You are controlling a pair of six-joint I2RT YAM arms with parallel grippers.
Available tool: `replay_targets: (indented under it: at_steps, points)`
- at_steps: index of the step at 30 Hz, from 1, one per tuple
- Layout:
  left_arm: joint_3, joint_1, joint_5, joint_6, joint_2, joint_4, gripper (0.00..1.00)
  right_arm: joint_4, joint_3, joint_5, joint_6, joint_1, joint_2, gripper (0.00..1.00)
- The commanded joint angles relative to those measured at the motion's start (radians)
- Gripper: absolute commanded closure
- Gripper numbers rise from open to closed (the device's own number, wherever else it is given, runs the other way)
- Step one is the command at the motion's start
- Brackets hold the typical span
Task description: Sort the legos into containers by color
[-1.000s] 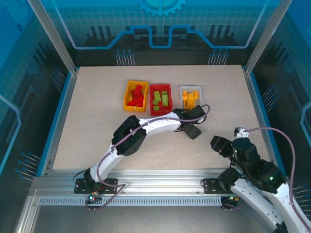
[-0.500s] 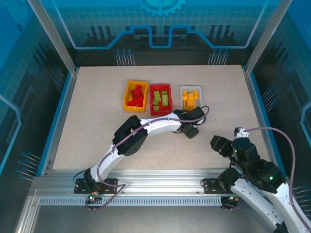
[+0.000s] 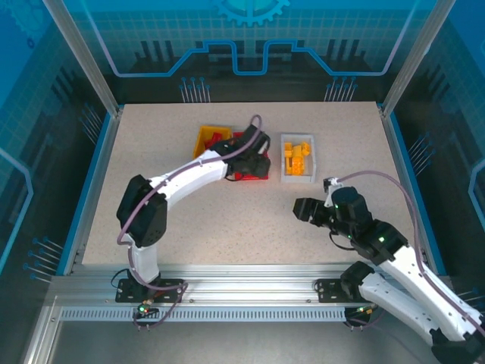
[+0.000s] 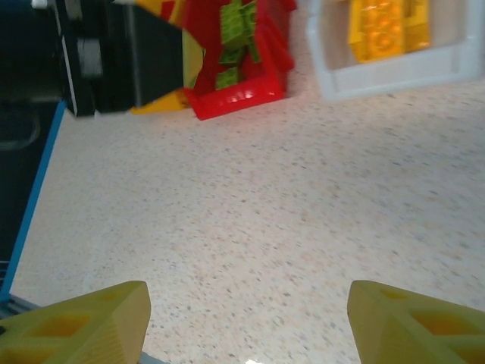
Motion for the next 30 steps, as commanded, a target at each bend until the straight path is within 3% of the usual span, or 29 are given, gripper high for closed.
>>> replay_targets:
  at_steps: [1, 11, 16, 23, 30]
  points:
    - [0.026, 0.036, -0.005, -0.043, 0.039, -0.039, 0.61, 0.159, 0.034, -0.061, -0.027, 0.01, 0.058, 0.29]
    - [0.23, 0.098, -0.01, -0.067, 0.248, -0.121, 0.59, 0.2, 0.041, -0.067, -0.008, 0.01, 0.119, 0.29]
    - [0.259, 0.098, 0.0, -0.089, 0.273, -0.139, 0.43, 0.175, 0.044, -0.068, -0.017, 0.01, 0.108, 0.28]
    - [0.234, 0.089, 0.01, -0.113, 0.152, -0.164, 0.38, 0.149, 0.063, -0.054, -0.03, 0.008, 0.098, 0.27]
    - [0.038, 0.099, 0.029, -0.182, -0.142, -0.131, 0.33, 0.07, 0.15, -0.013, -0.103, -0.022, 0.103, 0.19]
